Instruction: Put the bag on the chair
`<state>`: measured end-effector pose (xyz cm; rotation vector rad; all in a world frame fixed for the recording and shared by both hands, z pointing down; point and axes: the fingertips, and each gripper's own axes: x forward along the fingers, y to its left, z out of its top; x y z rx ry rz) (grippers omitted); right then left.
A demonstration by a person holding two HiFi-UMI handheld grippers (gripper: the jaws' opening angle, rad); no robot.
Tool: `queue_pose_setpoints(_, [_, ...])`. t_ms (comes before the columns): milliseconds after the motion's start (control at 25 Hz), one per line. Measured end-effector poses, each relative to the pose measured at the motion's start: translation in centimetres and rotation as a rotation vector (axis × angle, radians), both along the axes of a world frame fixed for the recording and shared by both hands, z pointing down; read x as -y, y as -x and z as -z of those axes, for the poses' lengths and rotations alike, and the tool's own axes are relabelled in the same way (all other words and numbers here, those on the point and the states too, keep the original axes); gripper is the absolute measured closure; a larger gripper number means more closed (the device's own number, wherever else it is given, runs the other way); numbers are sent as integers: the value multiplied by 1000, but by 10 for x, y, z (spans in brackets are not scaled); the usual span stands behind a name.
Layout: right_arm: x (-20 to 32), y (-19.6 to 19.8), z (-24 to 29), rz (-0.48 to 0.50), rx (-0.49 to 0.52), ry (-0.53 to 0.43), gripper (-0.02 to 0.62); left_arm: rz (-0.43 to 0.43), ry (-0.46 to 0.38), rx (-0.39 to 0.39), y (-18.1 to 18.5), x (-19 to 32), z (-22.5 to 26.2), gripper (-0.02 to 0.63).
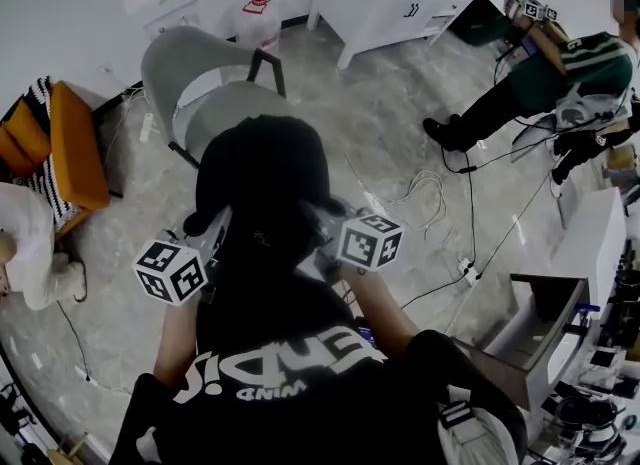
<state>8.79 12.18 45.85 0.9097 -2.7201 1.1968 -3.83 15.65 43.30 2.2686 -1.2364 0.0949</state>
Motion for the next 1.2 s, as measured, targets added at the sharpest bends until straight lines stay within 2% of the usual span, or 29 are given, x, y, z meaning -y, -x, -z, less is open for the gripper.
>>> queue_pose_setpoints(280, [44,7,0,-16,21,15,584,7,0,8,5,44,2,584])
queue_pose_setpoints(600, [98,20,-4,-39,16,35,584,-21,20,-8,17,103,-3,583])
queue_pose_setpoints(1200, [229,61,1,-144,26,49,584,-134,43,-13,61,247,2,583])
